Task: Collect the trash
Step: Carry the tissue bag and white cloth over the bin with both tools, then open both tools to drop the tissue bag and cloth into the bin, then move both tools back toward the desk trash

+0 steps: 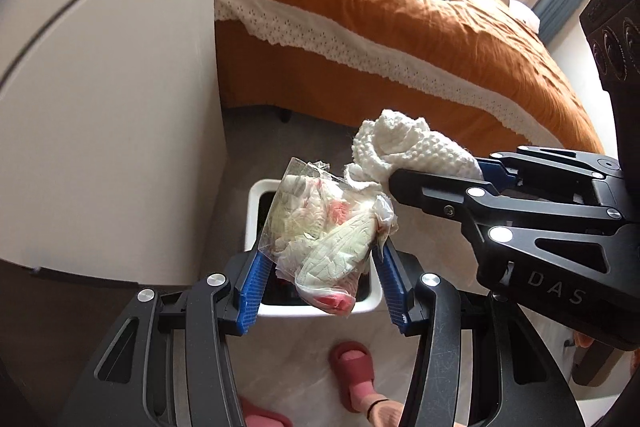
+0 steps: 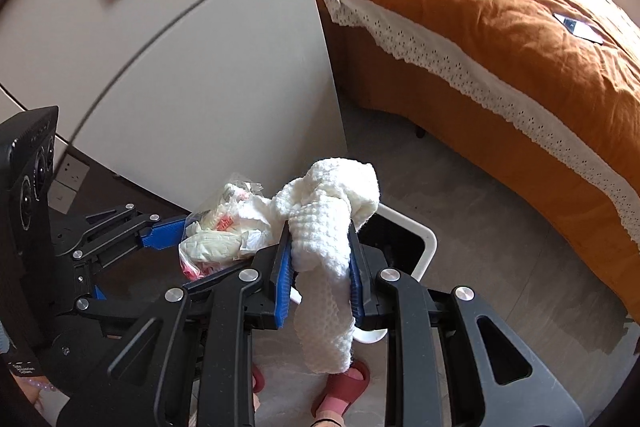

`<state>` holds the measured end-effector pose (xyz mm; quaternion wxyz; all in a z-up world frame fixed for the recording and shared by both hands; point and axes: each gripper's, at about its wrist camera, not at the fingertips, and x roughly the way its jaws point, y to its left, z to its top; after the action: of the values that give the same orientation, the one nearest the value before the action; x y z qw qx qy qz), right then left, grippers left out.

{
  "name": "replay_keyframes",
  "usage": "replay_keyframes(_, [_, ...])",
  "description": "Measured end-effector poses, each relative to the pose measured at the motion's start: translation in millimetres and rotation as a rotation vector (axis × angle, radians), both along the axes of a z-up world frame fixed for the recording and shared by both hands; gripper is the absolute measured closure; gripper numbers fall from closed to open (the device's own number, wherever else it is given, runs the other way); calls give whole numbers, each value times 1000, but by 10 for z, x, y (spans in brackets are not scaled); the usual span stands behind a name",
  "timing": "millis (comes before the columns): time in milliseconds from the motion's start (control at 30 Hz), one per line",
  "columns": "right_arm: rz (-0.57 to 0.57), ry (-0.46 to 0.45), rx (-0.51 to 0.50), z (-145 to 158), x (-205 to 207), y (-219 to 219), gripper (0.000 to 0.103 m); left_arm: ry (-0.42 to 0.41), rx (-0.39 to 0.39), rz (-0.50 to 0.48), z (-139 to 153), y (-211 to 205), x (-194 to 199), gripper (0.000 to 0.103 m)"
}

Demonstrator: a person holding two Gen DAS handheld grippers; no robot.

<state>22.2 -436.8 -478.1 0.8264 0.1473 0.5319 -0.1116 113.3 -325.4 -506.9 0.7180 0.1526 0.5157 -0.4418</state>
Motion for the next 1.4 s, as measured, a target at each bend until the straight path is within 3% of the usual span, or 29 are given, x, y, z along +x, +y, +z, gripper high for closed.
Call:
replay_keyframes(67, [6,17,-12,-237,29,-26,73,27,2,5,-203,-35,25,48])
replay_keyframes(100, [10,27,-9,-340,44,-35,50,64,-4,4,-333,-62,49,26])
replay_keyframes(133, [7,27,9,-433,49,-68,39,79,-2,4,-422,-96,57,10])
replay_keyframes(167, [1,26,19,-514,49,-104,17,81,0,7,-526,-118,58,5])
replay_keyframes(200, [-6,30,5,-606,52,-132,7,87,6,5,-596,-133,48,5])
replay_keyframes(333, [-11,81,6,-805,54,-230,5,109,38,4,-824,-203,33,5])
replay_keyframes(500, [-20,69,-21,-562,-22,-236,5,109,31,14,-642,-158,28,5])
replay_keyframes(667, [-40,10,-18,-3,-50,-176,5,53,5,38,-12,-51,54,5])
replay_keyframes(1033, [-25,-284,-95,2036,-38,186,5,-162,-125,127,1978,349,-6,5])
replay_keyframes(1200, [34,-415,-116,2776,89,358,5,-283,-146,191,2706,618,-46,5])
replay_keyframes(1400, [162,-526,-103,3390,276,601,5,-451,-126,345,3401,980,77,5])
